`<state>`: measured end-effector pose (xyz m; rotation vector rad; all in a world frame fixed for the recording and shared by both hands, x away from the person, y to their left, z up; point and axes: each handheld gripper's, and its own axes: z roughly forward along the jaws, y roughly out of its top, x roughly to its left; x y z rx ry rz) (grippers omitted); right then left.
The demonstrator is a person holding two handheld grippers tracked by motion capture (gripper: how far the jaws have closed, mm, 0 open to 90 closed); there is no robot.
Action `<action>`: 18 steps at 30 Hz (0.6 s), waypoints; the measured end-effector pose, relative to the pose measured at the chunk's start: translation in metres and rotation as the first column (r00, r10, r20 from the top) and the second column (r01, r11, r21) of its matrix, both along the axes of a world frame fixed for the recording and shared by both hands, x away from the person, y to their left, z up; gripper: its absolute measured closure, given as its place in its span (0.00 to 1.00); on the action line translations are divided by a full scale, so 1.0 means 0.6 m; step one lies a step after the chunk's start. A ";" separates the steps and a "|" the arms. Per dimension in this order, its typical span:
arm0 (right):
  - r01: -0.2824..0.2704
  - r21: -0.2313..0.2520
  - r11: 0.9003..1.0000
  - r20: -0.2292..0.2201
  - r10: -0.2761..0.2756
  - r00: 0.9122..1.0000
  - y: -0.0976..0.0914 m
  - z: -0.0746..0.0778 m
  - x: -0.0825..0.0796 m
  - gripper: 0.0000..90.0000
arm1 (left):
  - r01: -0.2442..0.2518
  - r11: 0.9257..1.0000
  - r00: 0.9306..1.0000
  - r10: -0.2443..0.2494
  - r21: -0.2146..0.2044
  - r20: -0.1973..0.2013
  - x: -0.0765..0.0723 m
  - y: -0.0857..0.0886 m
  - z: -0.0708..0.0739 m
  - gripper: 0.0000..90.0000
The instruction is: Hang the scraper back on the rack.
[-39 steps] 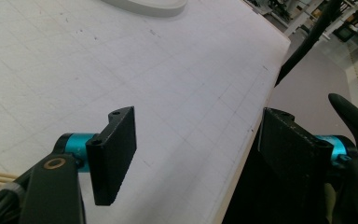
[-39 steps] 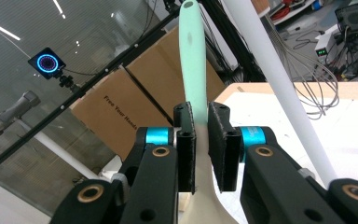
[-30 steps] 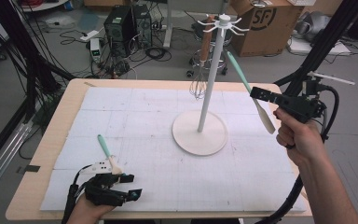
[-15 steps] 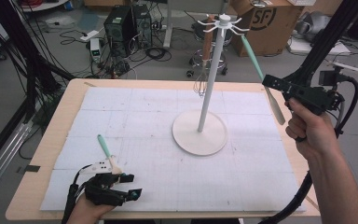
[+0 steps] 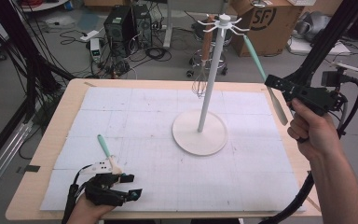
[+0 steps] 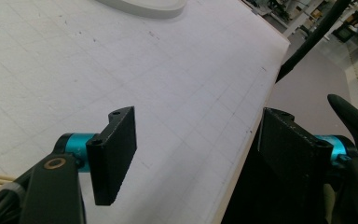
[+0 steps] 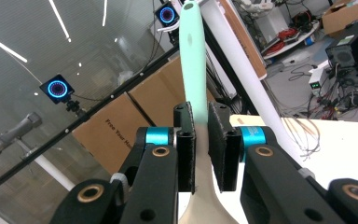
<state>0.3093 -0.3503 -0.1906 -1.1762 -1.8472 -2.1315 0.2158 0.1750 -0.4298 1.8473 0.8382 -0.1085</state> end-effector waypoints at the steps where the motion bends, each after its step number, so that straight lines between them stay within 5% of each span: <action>1: -0.004 0.004 1.000 -0.003 0.004 1.000 -0.002 -0.002 0.000 0.91 | 0.001 1.000 1.000 -0.001 0.001 0.000 0.000 0.000 0.000 0.32; 18: 0.006 0.022 1.000 0.012 -0.006 1.000 0.010 0.004 0.006 0.91 | -0.001 1.000 1.000 0.001 0.001 -0.001 0.000 -0.001 0.000 0.32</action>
